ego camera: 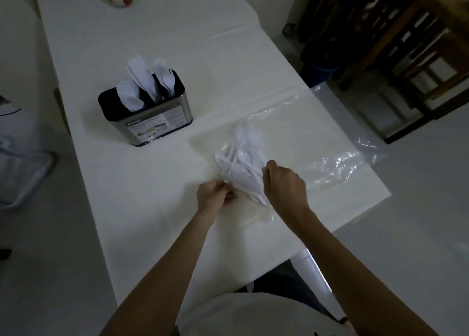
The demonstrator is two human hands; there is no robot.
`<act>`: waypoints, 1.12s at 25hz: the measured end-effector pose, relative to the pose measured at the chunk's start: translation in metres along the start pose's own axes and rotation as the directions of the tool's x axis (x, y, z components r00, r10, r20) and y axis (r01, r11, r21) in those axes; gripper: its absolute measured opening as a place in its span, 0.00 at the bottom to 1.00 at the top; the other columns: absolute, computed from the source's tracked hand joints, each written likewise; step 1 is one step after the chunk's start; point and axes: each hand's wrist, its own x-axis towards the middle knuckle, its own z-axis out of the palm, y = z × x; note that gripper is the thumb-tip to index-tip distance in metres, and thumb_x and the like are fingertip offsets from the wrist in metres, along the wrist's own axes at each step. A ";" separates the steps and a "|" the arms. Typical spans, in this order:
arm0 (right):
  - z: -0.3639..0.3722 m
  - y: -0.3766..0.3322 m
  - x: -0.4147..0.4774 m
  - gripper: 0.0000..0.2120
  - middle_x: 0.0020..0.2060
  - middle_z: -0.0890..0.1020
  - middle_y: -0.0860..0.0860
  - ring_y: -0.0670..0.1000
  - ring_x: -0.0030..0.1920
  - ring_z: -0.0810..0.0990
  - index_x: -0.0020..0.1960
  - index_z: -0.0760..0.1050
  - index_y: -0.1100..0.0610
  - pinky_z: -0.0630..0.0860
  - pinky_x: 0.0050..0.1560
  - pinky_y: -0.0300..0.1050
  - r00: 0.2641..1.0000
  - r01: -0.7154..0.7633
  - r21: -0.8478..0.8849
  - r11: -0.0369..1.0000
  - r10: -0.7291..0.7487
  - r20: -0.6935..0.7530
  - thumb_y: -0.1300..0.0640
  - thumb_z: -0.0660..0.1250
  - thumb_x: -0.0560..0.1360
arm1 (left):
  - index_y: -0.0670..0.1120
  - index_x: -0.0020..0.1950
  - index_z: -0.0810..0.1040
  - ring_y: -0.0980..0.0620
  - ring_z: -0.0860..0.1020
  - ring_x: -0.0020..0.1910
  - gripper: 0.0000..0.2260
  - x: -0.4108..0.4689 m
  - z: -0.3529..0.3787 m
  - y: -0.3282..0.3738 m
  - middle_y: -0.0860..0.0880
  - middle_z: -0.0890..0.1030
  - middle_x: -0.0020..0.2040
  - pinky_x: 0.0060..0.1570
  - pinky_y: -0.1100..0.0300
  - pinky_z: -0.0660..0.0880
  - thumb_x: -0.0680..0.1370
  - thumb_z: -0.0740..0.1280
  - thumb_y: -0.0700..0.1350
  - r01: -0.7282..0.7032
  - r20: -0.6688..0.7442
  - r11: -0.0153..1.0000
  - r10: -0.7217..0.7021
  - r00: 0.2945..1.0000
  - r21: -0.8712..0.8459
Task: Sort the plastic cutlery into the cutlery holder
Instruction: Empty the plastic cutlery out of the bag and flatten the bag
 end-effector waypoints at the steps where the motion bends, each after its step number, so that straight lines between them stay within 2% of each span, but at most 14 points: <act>1: -0.007 0.006 0.002 0.12 0.30 0.80 0.60 0.62 0.30 0.80 0.42 0.73 0.62 0.65 0.29 0.43 0.997 -0.013 0.017 1.000 0.015 -0.081 0.57 0.57 0.80 | 0.39 0.45 0.82 0.56 0.81 0.28 0.04 0.000 0.000 0.000 0.44 0.83 0.35 0.34 0.64 0.80 0.74 0.70 0.39 0.004 0.000 1.000 -0.004 1.000 -0.017; 4: -0.024 0.021 0.006 0.12 0.23 0.77 0.58 0.59 0.22 0.76 0.37 0.72 0.62 0.62 0.27 0.40 0.969 -0.006 0.004 1.000 0.007 -0.247 0.59 0.62 0.78 | 0.35 0.46 0.81 0.56 0.80 0.25 0.05 0.000 0.004 0.001 0.43 0.82 0.34 0.30 0.66 0.79 0.74 0.69 0.37 0.017 -0.004 0.998 -0.017 1.000 -0.063; 7: -0.031 0.029 0.007 0.13 0.23 0.74 0.58 0.59 0.22 0.72 0.37 0.70 0.62 0.62 0.27 0.41 0.971 -0.022 0.018 1.000 0.026 -0.237 0.59 0.61 0.79 | 0.32 0.47 0.81 0.55 0.80 0.24 0.08 0.000 0.005 0.002 0.43 0.81 0.33 0.28 0.65 0.78 0.74 0.69 0.37 0.018 0.001 0.996 -0.018 1.000 -0.088; 9: -0.030 0.030 0.007 0.13 0.24 0.72 0.56 0.59 0.23 0.70 0.38 0.70 0.62 0.63 0.28 0.43 0.980 -0.019 0.017 1.000 0.022 -0.199 0.58 0.59 0.80 | 0.33 0.49 0.80 0.54 0.80 0.26 0.11 -0.004 0.002 0.004 0.44 0.80 0.33 0.30 0.62 0.79 0.74 0.71 0.40 -0.039 -0.026 0.999 0.039 0.999 0.027; 10: -0.030 0.030 0.007 0.13 0.24 0.70 0.55 0.58 0.23 0.68 0.38 0.69 0.62 0.63 0.28 0.43 0.983 -0.008 0.017 1.000 0.011 -0.183 0.57 0.59 0.80 | 0.36 0.51 0.79 0.53 0.80 0.30 0.13 -0.007 -0.002 0.005 0.47 0.80 0.35 0.33 0.60 0.78 0.73 0.71 0.44 -0.116 -0.064 0.979 0.129 0.990 0.169; 11: -0.031 0.029 0.007 0.13 0.24 0.69 0.54 0.57 0.24 0.67 0.38 0.69 0.62 0.63 0.28 0.43 0.986 0.003 0.016 1.000 -0.001 -0.169 0.57 0.58 0.80 | 0.40 0.53 0.78 0.53 0.79 0.35 0.14 -0.010 -0.007 0.008 0.49 0.80 0.39 0.37 0.59 0.76 0.72 0.72 0.47 -0.217 -0.084 0.912 0.261 0.962 0.348; 12: -0.032 0.030 0.007 0.14 0.24 0.69 0.54 0.57 0.24 0.67 0.39 0.69 0.62 0.63 0.28 0.43 0.988 0.010 0.011 1.000 -0.008 -0.154 0.57 0.58 0.80 | 0.45 0.56 0.76 0.53 0.77 0.42 0.16 -0.012 -0.012 0.011 0.51 0.78 0.44 0.41 0.59 0.74 0.71 0.72 0.50 -0.340 -0.033 0.781 0.418 0.908 0.524; 14: -0.033 0.030 0.009 0.14 0.25 0.70 0.54 0.57 0.25 0.68 0.39 0.69 0.62 0.63 0.28 0.44 0.993 0.011 0.000 1.000 -0.011 -0.116 0.56 0.57 0.80 | 0.48 0.63 0.72 0.51 0.74 0.55 0.22 -0.008 -0.018 0.021 0.51 0.75 0.57 0.52 0.58 0.72 0.72 0.71 0.53 -0.622 0.317 0.360 0.624 0.715 0.695; 16: -0.034 0.030 0.009 0.13 0.26 0.70 0.55 0.58 0.26 0.69 0.40 0.68 0.62 0.64 0.29 0.44 0.996 0.016 -0.009 1.000 -0.017 -0.083 0.56 0.56 0.81 | 0.48 0.73 0.63 0.46 0.66 0.70 0.31 0.008 -0.016 0.034 0.47 0.68 0.71 0.69 0.52 0.65 0.73 0.68 0.56 -0.777 0.688 -0.070 0.521 0.506 0.625; 17: -0.034 0.030 0.009 0.13 0.26 0.71 0.55 0.59 0.26 0.71 0.40 0.68 0.61 0.64 0.29 0.44 0.997 0.020 -0.011 1.000 -0.021 -0.068 0.56 0.56 0.81 | 0.48 0.76 0.57 0.44 0.58 0.75 0.35 0.016 -0.011 0.042 0.46 0.60 0.76 0.74 0.50 0.55 0.74 0.66 0.58 -0.788 0.794 -0.234 0.408 0.451 0.569; 19: -0.035 0.030 0.010 0.13 0.27 0.74 0.56 0.60 0.27 0.74 0.41 0.69 0.62 0.65 0.29 0.44 0.998 0.028 -0.013 1.000 -0.029 -0.057 0.56 0.56 0.81 | 0.48 0.77 0.44 0.42 0.45 0.77 0.40 0.034 0.003 0.054 0.46 0.46 0.79 0.73 0.48 0.41 0.75 0.62 0.62 -0.749 0.889 -0.481 0.216 0.403 0.456; 22: -0.035 0.029 0.010 0.13 0.29 0.77 0.58 0.57 0.26 0.71 0.41 0.71 0.63 0.62 0.29 0.42 0.998 0.033 -0.016 0.999 -0.033 -0.061 0.57 0.57 0.81 | 0.48 0.76 0.36 0.39 0.42 0.77 0.47 0.048 0.027 0.062 0.45 0.38 0.78 0.74 0.41 0.44 0.72 0.63 0.65 -0.648 0.906 -0.682 0.051 0.421 0.339; 25: -0.033 0.027 0.012 0.12 0.29 0.77 0.57 0.58 0.26 0.71 0.41 0.71 0.62 0.59 0.28 0.40 0.998 0.040 -0.028 0.999 -0.041 -0.055 0.57 0.58 0.80 | 0.45 0.76 0.41 0.39 0.54 0.74 0.48 0.042 0.045 0.070 0.43 0.46 0.78 0.70 0.45 0.60 0.70 0.66 0.65 -0.607 0.877 -0.725 -0.010 0.481 0.325; 28: -0.033 0.026 0.015 0.12 0.29 0.74 0.56 0.57 0.26 0.69 0.42 0.71 0.62 0.52 0.26 0.38 0.997 0.037 -0.036 0.999 -0.039 -0.062 0.57 0.57 0.81 | 0.43 0.75 0.49 0.44 0.62 0.69 0.48 0.036 0.058 0.077 0.43 0.56 0.73 0.63 0.50 0.68 0.67 0.70 0.63 -0.611 0.881 -0.721 -0.003 0.473 0.326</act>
